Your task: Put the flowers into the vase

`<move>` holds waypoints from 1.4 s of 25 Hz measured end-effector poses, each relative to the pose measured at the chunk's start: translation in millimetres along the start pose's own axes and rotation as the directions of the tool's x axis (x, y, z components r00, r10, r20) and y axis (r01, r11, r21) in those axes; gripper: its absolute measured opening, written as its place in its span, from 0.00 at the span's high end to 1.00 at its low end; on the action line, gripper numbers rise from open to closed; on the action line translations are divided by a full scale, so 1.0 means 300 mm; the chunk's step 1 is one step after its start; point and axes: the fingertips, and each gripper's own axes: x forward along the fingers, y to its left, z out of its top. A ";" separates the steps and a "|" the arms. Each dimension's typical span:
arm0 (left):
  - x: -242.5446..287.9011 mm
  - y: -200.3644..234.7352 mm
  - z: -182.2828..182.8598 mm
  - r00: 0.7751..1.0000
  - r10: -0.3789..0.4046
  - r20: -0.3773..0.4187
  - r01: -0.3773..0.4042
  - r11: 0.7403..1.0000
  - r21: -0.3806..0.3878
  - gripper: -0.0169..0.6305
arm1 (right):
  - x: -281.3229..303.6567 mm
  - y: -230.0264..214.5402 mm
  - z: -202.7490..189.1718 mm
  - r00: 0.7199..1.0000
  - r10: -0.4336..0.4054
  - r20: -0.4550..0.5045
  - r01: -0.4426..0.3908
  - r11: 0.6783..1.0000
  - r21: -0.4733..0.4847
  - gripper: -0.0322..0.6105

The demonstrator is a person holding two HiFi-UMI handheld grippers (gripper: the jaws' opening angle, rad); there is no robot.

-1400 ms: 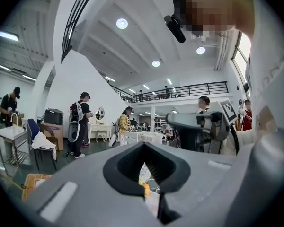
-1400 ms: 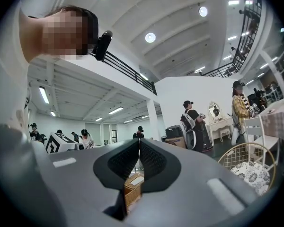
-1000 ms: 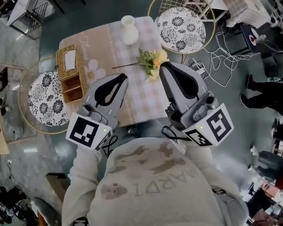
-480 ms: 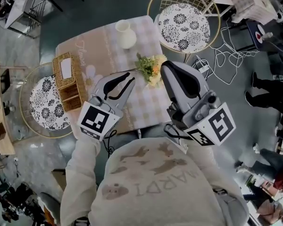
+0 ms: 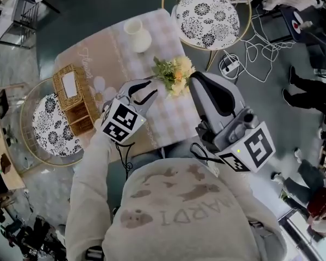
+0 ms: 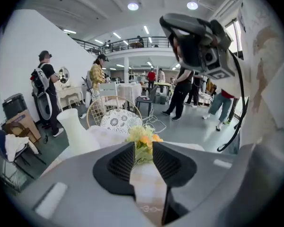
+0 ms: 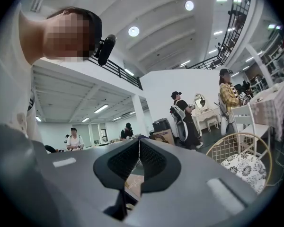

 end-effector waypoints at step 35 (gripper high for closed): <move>0.443 0.106 -0.428 0.732 -0.091 -0.675 0.334 0.912 0.240 0.91 | -0.095 -0.143 -0.140 0.971 -0.217 -0.096 0.221 0.975 0.030 0.90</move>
